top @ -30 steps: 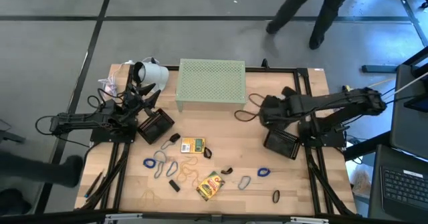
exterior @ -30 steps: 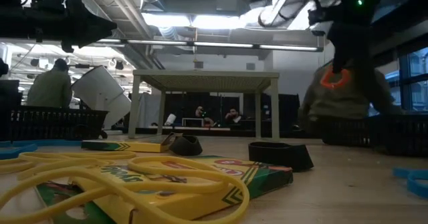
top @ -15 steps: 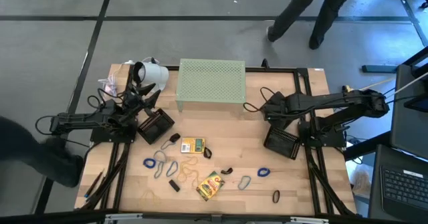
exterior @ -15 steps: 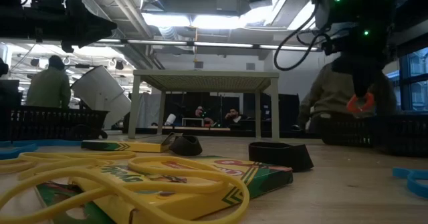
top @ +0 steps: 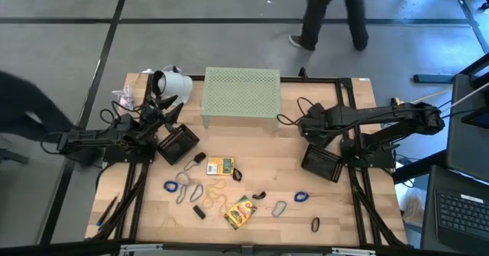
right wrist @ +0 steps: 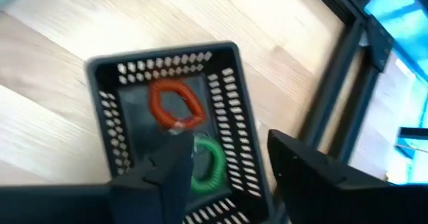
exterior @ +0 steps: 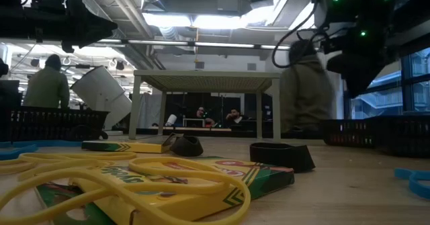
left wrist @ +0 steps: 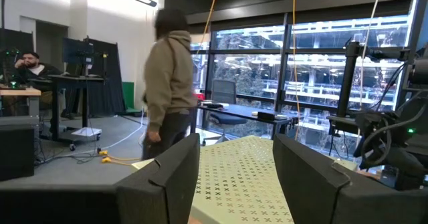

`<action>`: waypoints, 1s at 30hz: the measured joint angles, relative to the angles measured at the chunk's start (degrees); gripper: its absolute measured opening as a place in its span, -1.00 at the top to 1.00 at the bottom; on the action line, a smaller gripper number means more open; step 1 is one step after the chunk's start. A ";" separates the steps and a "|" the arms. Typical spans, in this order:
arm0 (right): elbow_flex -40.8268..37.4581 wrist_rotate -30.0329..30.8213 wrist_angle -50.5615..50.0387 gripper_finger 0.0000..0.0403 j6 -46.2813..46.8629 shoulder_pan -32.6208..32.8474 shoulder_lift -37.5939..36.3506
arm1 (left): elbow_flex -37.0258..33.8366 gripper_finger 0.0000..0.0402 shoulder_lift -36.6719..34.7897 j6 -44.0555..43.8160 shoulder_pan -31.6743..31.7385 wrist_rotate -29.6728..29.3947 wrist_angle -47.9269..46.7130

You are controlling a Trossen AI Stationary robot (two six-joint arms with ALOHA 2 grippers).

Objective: Pick & Place Office Desk Supplies
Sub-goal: Put the blue spring keychain into the top black bin

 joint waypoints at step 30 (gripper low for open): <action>0.09 -20.78 35.64 -0.01 2.15 1.12 0.00 | 0.00 0.07 0.02 0.00 0.01 0.00 0.01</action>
